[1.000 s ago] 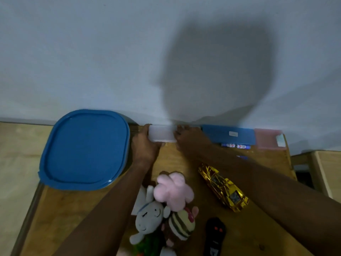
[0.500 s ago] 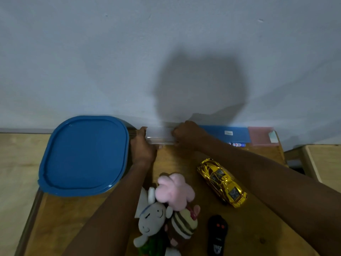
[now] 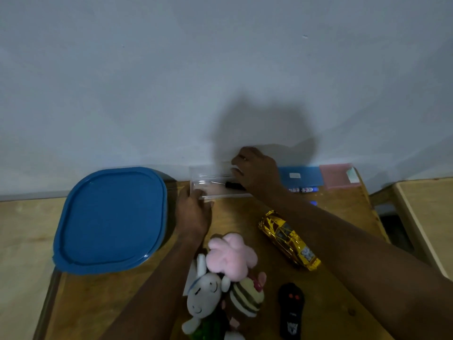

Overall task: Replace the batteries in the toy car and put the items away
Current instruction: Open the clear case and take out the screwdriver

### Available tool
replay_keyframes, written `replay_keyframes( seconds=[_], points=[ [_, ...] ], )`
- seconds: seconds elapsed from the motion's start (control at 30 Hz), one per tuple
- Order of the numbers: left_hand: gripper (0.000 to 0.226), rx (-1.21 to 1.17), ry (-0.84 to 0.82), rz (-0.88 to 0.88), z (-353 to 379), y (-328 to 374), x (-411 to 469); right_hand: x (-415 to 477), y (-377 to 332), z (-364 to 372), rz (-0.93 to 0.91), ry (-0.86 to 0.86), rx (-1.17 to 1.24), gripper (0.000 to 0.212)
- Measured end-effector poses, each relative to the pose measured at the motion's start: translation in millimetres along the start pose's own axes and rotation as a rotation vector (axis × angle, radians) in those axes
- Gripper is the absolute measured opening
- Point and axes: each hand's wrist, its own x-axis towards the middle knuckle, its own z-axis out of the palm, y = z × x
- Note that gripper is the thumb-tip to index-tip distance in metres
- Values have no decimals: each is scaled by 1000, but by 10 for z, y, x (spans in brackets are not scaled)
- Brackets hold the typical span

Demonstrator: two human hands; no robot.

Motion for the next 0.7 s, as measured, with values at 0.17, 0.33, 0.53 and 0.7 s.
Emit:
replay_keyframes(
  seconds=[0.17,0.33,0.53,0.7],
  points=[
    [39,-14,-12,-16,-22,23,25,-57,-27,42,248,-108,70,24],
    [33,-72,18,-74,-26,43,-4,-145,-6,124,165,-347,166,24],
    [31,-88,9,-70,-42,14,4,-146,-42,166,112,-402,110,22],
    [35,-77,-9,-87,-45,33,-6,-174,-101,243,146,-499,53,23]
  ],
)
